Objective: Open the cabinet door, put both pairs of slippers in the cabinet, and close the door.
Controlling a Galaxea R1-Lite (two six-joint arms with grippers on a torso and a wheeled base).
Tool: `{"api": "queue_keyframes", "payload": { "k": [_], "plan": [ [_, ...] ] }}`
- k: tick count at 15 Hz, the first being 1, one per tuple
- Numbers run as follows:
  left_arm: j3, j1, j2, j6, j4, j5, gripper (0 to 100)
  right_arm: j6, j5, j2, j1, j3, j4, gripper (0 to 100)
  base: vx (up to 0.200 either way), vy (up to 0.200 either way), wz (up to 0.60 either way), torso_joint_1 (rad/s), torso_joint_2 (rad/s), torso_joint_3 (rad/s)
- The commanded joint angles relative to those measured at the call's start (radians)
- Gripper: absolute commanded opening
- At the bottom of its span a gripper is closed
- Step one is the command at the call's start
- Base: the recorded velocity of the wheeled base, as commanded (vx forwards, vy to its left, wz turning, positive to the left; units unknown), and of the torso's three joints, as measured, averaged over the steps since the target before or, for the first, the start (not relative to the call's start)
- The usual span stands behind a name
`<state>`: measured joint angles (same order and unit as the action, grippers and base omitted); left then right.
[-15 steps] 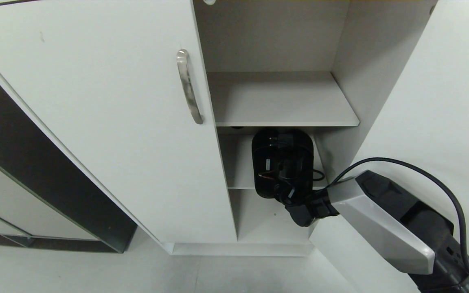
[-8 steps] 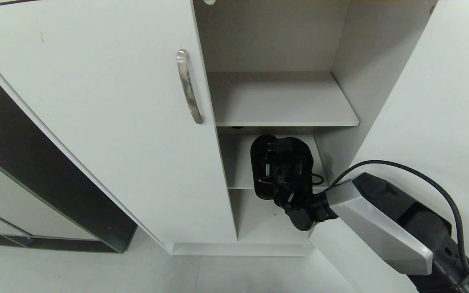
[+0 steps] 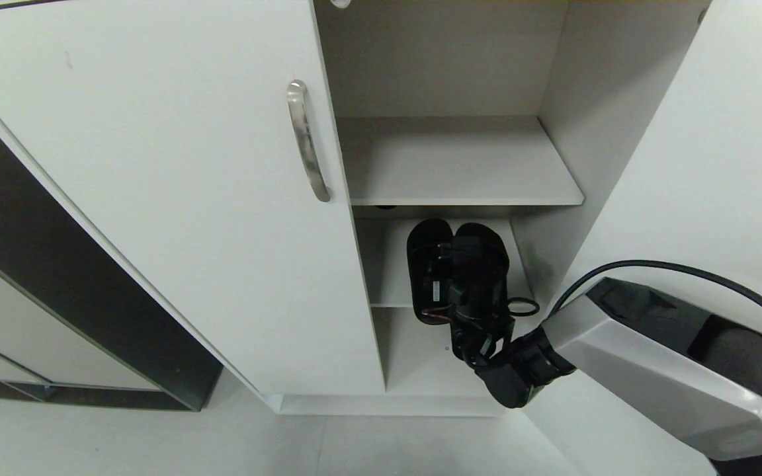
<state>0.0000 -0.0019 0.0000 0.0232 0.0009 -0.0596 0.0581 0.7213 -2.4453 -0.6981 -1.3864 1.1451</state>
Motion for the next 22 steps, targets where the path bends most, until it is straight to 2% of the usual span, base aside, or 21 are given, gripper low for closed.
{"api": "queue_keyframes", "payload": {
  "k": [1, 2, 4, 5, 13, 14, 16, 22],
  "plan": [
    [0.000, -0.001, 0.002, 0.000, 0.001, 0.000, 0, 0.002, 0.000, 0.109, -0.047, 0.159, 0.077, 100, 0.000, 0.000, 0.00, 0.000, 0.00, 0.000],
    [0.000, -0.001, 0.002, 0.000, 0.001, 0.000, 0, 0.002, 0.000, 0.144, -0.066, 0.259, 0.117, 100, 0.000, 0.000, 0.00, 0.000, 0.00, 0.000],
    [0.000, -0.001, 0.002, 0.000, 0.001, 0.000, 0, 0.000, 0.000, 0.155, -0.069, 0.322, 0.170, 100, 0.000, 0.000, 0.00, 0.000, 0.00, 0.000],
    [0.000, 0.000, 0.002, 0.001, 0.001, 0.000, 0, 0.000, 0.000, 0.154, -0.066, 0.326, 0.176, 100, 0.000, 0.000, 0.00, 0.000, 0.00, 0.000],
    [0.000, -0.001, 0.002, 0.001, 0.001, 0.000, 0, 0.000, 0.000, 0.154, -0.070, 0.362, 0.183, 100, -0.200, 0.000, 0.00, 0.004, 0.00, 0.002],
    [0.000, 0.000, 0.002, -0.005, -0.001, 0.010, 0, -0.003, 0.000, 0.154, -0.070, 0.382, 0.193, 100, 0.000, 0.000, 0.00, 0.000, 0.00, 0.000],
    [0.000, 0.000, 0.000, -0.029, -0.002, 0.069, 0, -0.003, 0.003, 0.154, -0.087, 0.394, 0.216, 100, 0.000, 0.000, 0.00, 0.000, 0.00, 0.000],
    [0.000, 0.000, 0.002, -0.028, -0.002, 0.067, 0, 0.000, 0.001, 0.158, -0.087, 0.394, 0.217, 100, 0.000, 0.000, 0.00, 0.000, 0.00, 0.000]
  ]
}}
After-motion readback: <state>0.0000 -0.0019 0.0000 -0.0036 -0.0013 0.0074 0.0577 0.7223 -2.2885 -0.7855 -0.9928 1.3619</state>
